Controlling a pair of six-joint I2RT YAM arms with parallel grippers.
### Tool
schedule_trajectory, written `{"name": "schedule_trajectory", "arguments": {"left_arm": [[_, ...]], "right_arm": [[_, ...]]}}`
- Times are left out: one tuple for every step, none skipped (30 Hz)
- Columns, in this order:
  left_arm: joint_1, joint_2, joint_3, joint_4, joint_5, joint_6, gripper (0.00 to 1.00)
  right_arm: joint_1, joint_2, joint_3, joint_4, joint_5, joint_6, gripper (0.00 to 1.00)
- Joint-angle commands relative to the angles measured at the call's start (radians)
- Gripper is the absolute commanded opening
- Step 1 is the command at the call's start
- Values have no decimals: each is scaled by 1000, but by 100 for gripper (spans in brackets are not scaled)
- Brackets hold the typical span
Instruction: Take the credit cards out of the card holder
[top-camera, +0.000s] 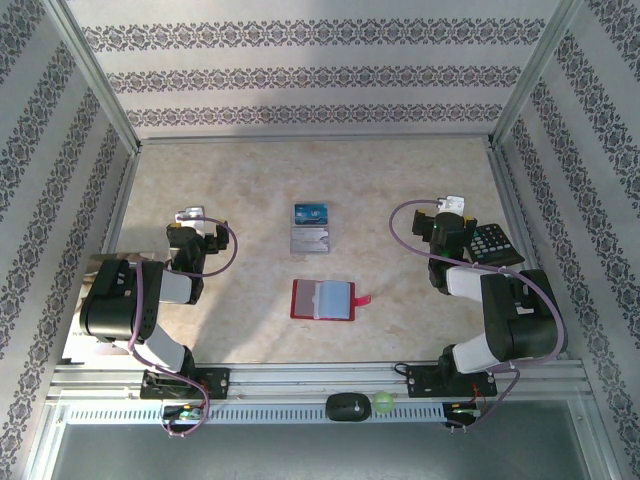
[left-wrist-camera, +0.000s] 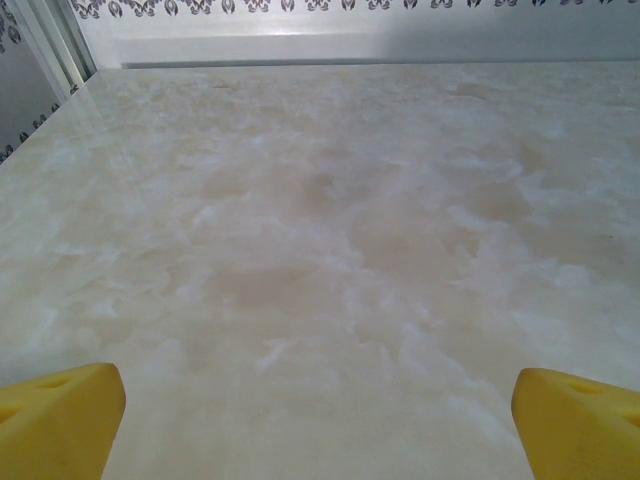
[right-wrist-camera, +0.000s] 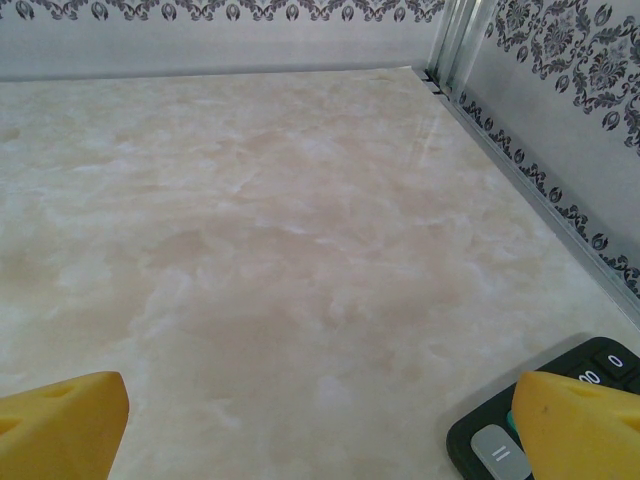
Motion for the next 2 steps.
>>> {"name": "schedule_trajectory", "arguments": {"left_arm": [[-9,-3,16,-12,11,6,99],[-10,-4,14,-9,11,8,99]], "right_arm": [[6,4,11,30,2,-15,98],[5,3,11,31,2,-15,98]]}}
